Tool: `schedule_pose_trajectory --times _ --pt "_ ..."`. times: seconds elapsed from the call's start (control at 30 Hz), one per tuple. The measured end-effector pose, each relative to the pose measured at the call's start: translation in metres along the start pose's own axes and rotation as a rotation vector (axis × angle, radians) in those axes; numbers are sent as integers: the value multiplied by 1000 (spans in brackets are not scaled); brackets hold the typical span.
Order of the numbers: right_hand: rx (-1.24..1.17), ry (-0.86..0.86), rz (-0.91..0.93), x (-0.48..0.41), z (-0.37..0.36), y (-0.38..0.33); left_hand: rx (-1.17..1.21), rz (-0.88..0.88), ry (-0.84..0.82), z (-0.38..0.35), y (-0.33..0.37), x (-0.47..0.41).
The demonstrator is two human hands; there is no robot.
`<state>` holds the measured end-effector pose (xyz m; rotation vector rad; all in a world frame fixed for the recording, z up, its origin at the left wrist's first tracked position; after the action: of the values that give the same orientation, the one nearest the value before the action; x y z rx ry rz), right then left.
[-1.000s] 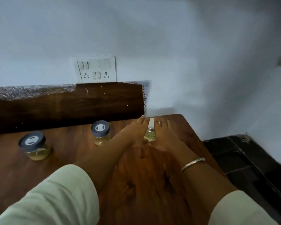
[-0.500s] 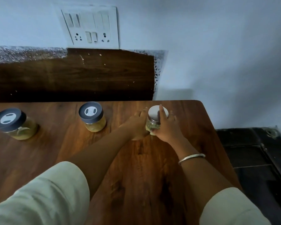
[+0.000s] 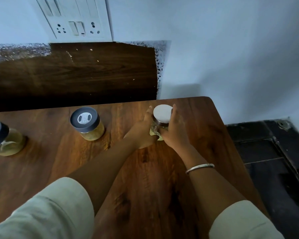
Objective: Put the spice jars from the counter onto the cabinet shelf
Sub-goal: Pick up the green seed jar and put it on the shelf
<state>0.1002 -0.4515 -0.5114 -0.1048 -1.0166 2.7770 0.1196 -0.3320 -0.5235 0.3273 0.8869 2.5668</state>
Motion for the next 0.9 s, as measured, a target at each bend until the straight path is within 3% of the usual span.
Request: schedule_pose_trajectory --times 0.17,0.47,0.8,0.9 --pt "-132 40 15 15 20 -21 159 -82 6 12 10 21" --pt "-243 119 48 82 42 -90 247 -121 304 68 33 98" --pt "-438 46 155 145 46 -164 557 -116 339 144 24 192" --pt "-503 -63 154 160 37 -182 611 -101 340 163 17 218"
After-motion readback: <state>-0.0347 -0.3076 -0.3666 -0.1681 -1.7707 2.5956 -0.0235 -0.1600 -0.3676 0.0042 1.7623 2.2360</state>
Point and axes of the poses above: each hand's wrist, its own x-axis away from the middle knuckle, its own z-axis out of the back of the hand, y = z × x, the point moved 7 cm from there along -x, towards the middle knuckle, and after that the axes turned 3 degrees about -z, right-handed, at the moved point
